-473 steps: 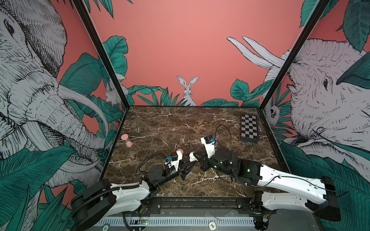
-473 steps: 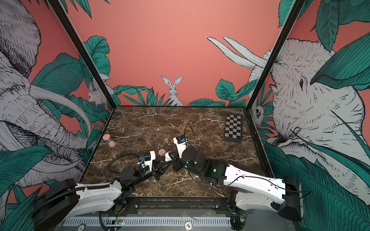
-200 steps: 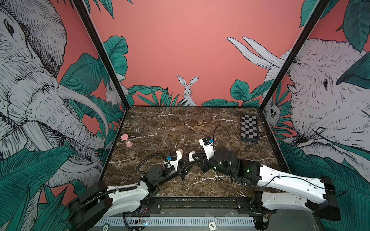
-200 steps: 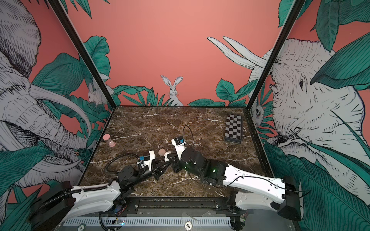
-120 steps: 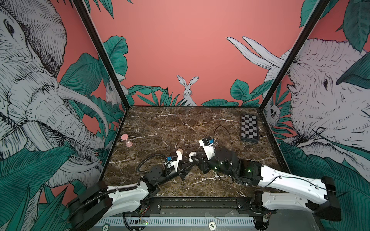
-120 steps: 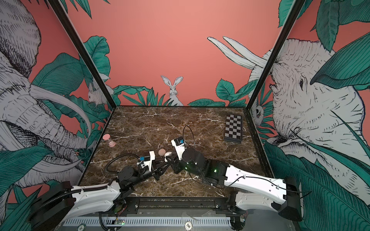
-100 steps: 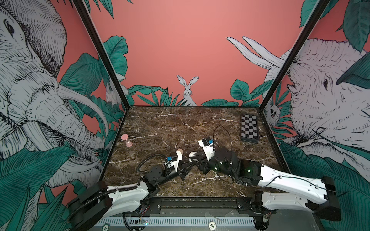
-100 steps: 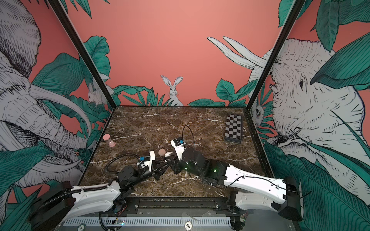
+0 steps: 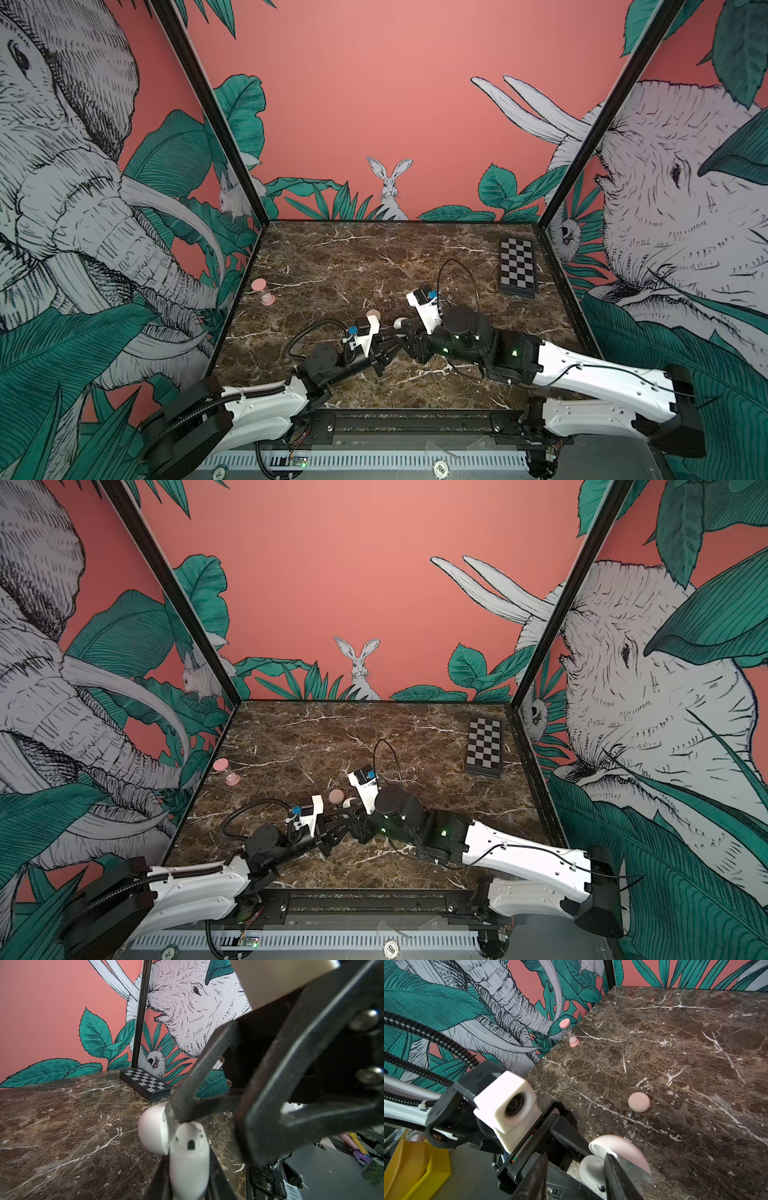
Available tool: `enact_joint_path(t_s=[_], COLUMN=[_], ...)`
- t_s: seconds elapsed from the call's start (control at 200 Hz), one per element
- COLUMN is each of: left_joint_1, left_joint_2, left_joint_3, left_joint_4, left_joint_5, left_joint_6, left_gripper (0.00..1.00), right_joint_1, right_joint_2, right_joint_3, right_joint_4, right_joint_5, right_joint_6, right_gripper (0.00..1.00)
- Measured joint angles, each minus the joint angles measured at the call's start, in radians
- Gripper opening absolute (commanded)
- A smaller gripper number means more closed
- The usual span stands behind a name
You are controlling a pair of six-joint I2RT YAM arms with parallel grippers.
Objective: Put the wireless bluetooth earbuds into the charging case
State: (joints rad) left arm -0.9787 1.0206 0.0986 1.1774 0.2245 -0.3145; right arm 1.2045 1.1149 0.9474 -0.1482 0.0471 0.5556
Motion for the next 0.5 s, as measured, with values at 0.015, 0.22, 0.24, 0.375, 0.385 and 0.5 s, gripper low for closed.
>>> enact_joint_path(t_s=[0.015, 0.22, 0.24, 0.375, 0.385, 0.5], left_joint_1=[0.000, 0.000, 0.000, 0.000, 0.000, 0.000], left_joint_2=[-0.001, -0.005, -0.006, -0.010, -0.010, -0.009], left_joint_3=[0.000, 0.000, 0.000, 0.000, 0.000, 0.000], left_joint_4=[0.000, -0.009, -0.010, -0.019, -0.019, -0.021], left_joint_5=[0.000, 0.023, 0.027, 0.061, 0.064, 0.093], left_joint_6=[0.001, 0.024, 0.028, 0.059, 0.061, 0.078], left_gripper=[0.00, 0.00, 0.00, 0.00, 0.00, 0.00], right_joint_1=[0.000, -0.004, -0.008, -0.098, -0.115, -0.325], right_joint_2=[0.000, -0.060, -0.070, -0.169, -0.176, -0.206], right_joint_3=[0.000, 0.024, 0.032, 0.082, 0.085, 0.115], right_joint_4=[-0.001, -0.087, -0.103, -0.198, -0.208, -0.337], right_joint_5=[0.002, 0.094, 0.111, 0.192, 0.197, 0.198], right_joint_6=[0.001, -0.017, -0.019, 0.011, 0.016, 0.091], right_gripper=[0.51, 0.86, 0.89, 0.98, 0.98, 0.97])
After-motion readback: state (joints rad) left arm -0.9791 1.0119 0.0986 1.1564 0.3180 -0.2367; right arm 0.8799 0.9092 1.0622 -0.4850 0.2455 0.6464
